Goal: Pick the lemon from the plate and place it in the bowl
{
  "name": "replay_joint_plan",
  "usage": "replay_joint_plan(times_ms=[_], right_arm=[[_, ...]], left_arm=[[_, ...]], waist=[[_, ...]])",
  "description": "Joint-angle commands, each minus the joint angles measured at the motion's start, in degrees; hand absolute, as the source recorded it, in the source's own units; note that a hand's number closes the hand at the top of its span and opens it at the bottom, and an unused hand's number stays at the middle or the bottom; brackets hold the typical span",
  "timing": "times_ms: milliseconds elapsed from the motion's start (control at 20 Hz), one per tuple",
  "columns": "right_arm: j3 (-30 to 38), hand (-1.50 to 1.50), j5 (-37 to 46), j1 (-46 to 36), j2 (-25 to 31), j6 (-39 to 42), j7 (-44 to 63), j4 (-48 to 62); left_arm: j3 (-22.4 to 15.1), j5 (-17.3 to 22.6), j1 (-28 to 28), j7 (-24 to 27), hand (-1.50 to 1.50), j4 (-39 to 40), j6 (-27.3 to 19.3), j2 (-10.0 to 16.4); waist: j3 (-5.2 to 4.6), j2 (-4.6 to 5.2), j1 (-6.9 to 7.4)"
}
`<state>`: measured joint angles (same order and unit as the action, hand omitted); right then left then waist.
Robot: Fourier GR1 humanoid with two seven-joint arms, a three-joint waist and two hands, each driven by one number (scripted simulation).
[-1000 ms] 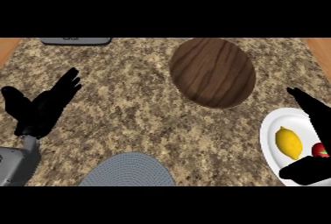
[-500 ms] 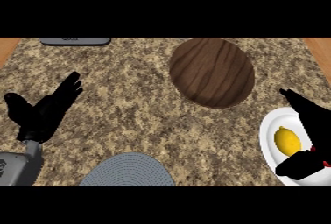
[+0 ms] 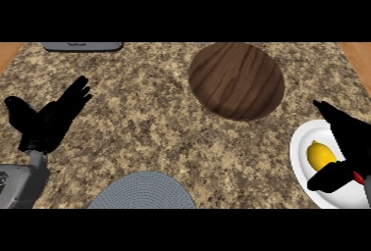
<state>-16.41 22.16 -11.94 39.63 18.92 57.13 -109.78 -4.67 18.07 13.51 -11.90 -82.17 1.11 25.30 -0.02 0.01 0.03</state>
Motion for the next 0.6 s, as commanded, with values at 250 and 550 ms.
replay_joint_plan(times_ms=[250, 550], right_arm=[[2.03, -1.50, 4.12, -2.39, -4.88, 4.54, -0.08, 8.26], [6.25, -1.50, 6.19, 0.69, -7.40, 6.89, -3.16, 8.67]], left_arm=[[3.09, -2.11, 0.87, 1.80, 0.00, 3.16, 4.03, -0.61], [3.70, -4.29, -1.22, -2.65, 0.00, -2.75, 2.87, -3.24]], waist=[[0.00, 0.12, 0.10], [0.02, -0.04, 0.00]])
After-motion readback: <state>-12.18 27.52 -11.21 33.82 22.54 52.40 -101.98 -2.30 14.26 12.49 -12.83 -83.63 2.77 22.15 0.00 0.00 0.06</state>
